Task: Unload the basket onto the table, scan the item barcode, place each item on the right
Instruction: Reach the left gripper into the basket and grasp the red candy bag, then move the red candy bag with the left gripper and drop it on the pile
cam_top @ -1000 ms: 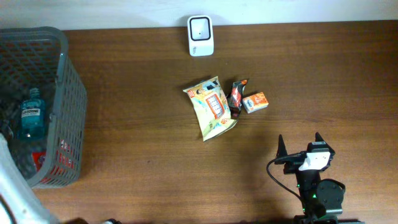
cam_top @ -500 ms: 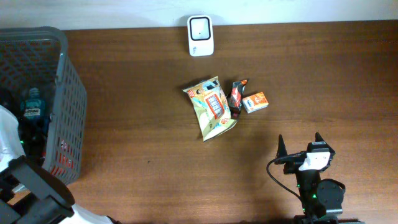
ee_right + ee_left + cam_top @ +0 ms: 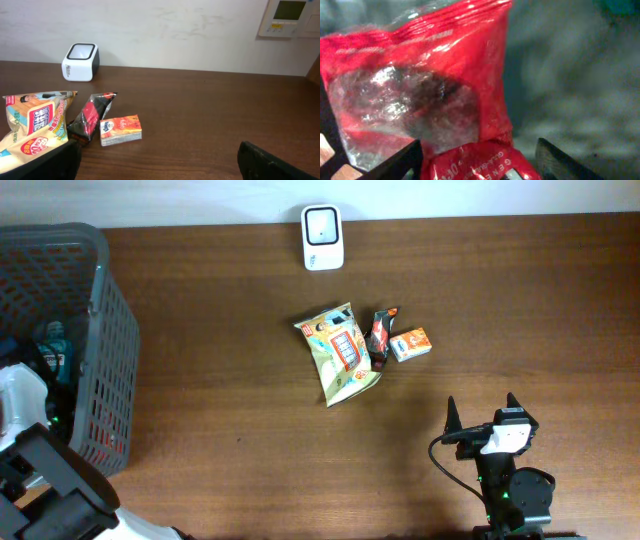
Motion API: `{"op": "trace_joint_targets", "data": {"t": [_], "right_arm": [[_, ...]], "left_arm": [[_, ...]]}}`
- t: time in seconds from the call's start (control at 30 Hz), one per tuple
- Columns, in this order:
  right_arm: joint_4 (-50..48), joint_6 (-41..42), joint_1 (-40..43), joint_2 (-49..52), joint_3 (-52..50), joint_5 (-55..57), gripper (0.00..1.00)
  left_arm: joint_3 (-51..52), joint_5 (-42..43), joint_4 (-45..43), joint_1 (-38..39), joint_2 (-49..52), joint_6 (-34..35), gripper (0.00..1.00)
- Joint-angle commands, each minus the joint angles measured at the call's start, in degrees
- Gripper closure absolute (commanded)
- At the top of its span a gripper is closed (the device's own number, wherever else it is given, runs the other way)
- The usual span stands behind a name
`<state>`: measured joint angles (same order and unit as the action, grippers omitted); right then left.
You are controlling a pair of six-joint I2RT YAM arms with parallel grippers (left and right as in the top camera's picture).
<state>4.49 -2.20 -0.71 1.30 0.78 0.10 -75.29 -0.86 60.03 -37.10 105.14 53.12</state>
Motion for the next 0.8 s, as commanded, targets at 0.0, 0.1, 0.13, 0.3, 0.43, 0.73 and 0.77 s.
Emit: {"op": "trace_joint_targets", "data": {"t": [0.0, 0.1, 0.13, 0.3, 0.43, 0.73, 0.77], "right_arm": [[0.2, -0.39, 0.35, -0.33, -0.46, 0.5, 0.02], [0.2, -0.39, 0.35, -0.33, -0.46, 0.5, 0.02], [0.2, -0.39, 0.35, -0.33, -0.46, 0.5, 0.02], [0.2, -0.39, 0.35, -0.33, -0.46, 0.5, 0.02], [0.2, -0.39, 0.35, -0.33, -0.46, 0.5, 0.02], [0.2, -0.39, 0.35, -0.33, -0.46, 0.5, 0.02], [0.2, -0.39, 0.35, -0.33, -0.46, 0.5, 0.02]], "left_arm": [[1.05, 0.5, -1.53, -0.2, 0.83, 0.39, 0.66], [0.96, 0.46, -3.23, -0.2, 0.81, -0.2, 0.89], [0.83, 0.48, -4.0, -0.2, 0.81, -1.01, 0.96], [-6.71, 3.21, -4.02, -0.2, 0.52, -11.23, 1.0], [-17.73, 5.66, -1.9, -0.07, -4.2, -15.91, 1.0], [-21.97, 12.22, -12.22, 8.13, -27.32, -19.41, 1.0], [-21.97, 13.73, -14.16, 11.65, -29.66, -19.74, 1.0]]}}
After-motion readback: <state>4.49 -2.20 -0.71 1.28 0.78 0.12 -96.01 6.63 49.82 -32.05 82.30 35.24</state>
